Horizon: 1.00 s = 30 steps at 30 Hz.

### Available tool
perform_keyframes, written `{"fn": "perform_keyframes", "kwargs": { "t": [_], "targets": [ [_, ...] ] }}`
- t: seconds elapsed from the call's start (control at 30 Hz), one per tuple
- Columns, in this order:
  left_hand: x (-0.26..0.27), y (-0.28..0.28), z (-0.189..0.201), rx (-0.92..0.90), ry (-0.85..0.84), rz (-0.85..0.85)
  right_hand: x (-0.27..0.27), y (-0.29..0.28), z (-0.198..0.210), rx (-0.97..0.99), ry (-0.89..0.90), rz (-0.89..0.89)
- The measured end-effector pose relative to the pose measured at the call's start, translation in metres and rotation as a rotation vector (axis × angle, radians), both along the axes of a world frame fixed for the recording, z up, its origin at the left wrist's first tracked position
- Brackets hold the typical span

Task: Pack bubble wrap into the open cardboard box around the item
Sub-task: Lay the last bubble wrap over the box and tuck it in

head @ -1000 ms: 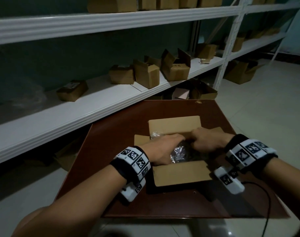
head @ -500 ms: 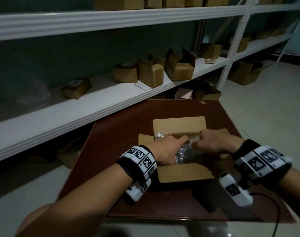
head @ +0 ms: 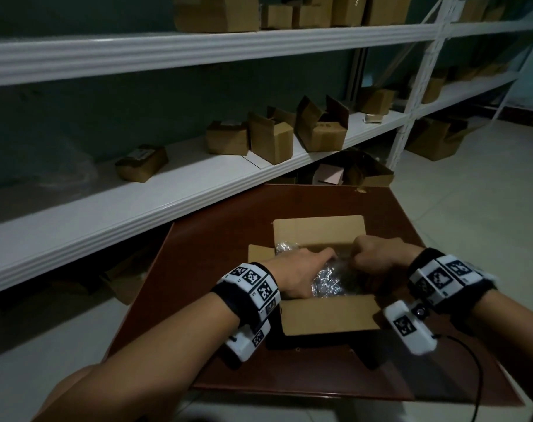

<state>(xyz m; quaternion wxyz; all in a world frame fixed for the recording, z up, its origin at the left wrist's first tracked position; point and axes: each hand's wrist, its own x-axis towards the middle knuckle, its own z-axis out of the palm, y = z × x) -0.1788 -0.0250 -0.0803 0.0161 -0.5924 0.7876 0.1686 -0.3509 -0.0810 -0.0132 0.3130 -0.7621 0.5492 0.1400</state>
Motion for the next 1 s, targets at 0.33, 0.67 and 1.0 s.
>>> {"fn": "perform_keyframes", "kwargs": {
  "t": [0.33, 0.67, 1.0],
  "targets": [
    [-0.001, 0.002, 0.003, -0.026, 0.030, -0.007, -0.006, 0.003, 0.011, -0.456, -0.067, 0.106],
    [-0.001, 0.006, -0.001, -0.036, 0.002, -0.025, 0.004, -0.014, -0.018, 0.000, 0.086, 0.195],
    [0.007, 0.012, 0.022, 0.093, 0.169, -0.037, -0.004, -0.009, -0.034, -0.257, 0.087, 0.339]
  ]
}}
